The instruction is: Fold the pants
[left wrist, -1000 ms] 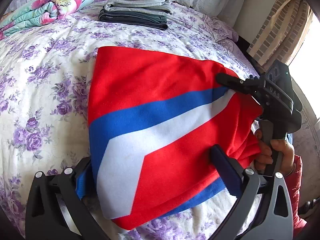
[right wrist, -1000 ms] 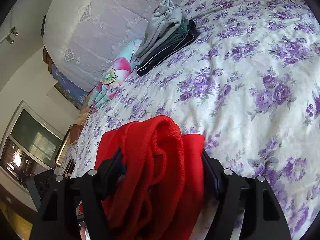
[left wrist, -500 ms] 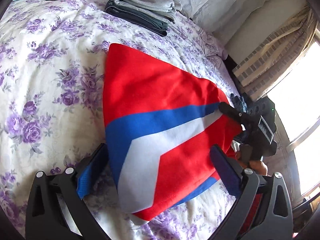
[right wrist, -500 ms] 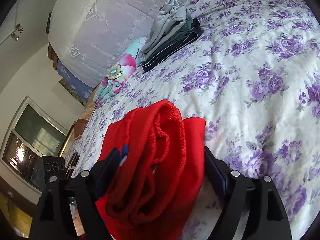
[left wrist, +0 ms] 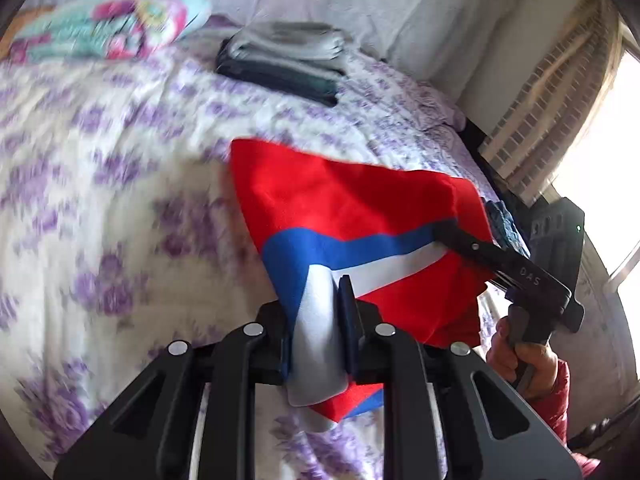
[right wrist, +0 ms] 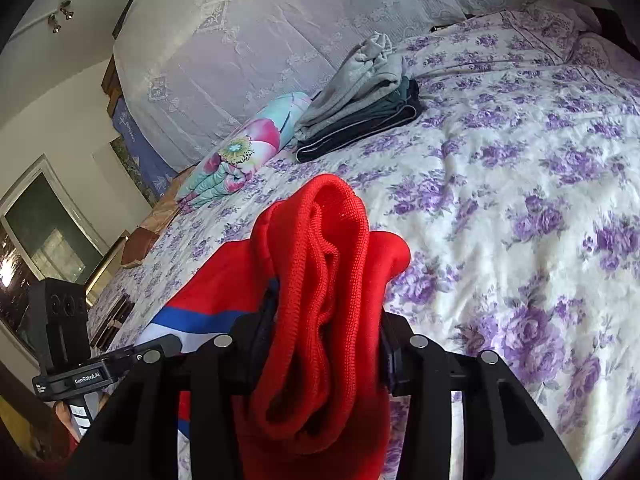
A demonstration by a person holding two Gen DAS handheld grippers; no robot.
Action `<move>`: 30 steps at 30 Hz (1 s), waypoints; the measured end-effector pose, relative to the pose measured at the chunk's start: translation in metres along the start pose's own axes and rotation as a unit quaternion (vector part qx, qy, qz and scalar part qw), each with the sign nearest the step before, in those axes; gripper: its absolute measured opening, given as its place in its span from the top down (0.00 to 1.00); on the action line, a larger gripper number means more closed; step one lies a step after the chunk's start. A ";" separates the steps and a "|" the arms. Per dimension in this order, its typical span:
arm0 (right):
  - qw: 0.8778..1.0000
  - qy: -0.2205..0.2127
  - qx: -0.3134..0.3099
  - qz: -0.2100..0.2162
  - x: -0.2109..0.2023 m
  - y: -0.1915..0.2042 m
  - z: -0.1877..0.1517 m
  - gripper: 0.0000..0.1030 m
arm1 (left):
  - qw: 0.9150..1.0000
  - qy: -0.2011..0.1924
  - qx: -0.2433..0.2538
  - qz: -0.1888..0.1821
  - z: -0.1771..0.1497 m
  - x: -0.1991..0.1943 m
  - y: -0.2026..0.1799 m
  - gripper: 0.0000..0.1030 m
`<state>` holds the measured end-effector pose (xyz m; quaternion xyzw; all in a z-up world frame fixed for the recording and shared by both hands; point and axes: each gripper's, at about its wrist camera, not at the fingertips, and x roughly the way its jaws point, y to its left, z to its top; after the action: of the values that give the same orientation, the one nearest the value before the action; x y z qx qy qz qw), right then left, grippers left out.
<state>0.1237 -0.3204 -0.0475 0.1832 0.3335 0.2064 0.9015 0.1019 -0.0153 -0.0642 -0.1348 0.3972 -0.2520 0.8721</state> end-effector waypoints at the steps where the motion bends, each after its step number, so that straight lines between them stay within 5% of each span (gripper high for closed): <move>1: 1.000 0.004 -0.003 0.004 -0.001 0.003 0.008 0.59 | 1.000 -0.004 0.012 0.000 0.007 -0.003 -0.005 0.83; 10: 0.999 0.012 -0.042 -0.016 0.043 0.015 0.128 0.62 | 0.997 -0.027 0.066 0.042 0.130 0.026 -0.016 0.83; 22: 0.997 -0.069 -0.022 -0.032 0.164 -0.007 0.396 0.62 | 0.986 -0.097 0.072 0.119 0.406 0.122 0.000 0.82; 25: 0.997 -0.037 0.007 -0.066 0.230 -0.044 0.418 0.62 | 0.987 -0.070 0.042 0.140 0.436 0.181 0.035 0.79; 28: 0.992 -0.020 0.011 -0.121 0.279 -0.078 0.402 0.49 | 0.986 -0.002 -0.002 0.168 0.430 0.252 0.080 0.75; 30: 0.992 -0.040 -0.028 -0.120 0.286 -0.080 0.392 0.43 | 0.987 -0.021 -0.017 0.156 0.410 0.274 0.101 0.66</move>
<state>0.6073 -0.3229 0.0431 0.1252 0.3104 0.0985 0.9372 0.6004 -0.0659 -0.0136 -0.0911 0.3995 -0.1031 0.9063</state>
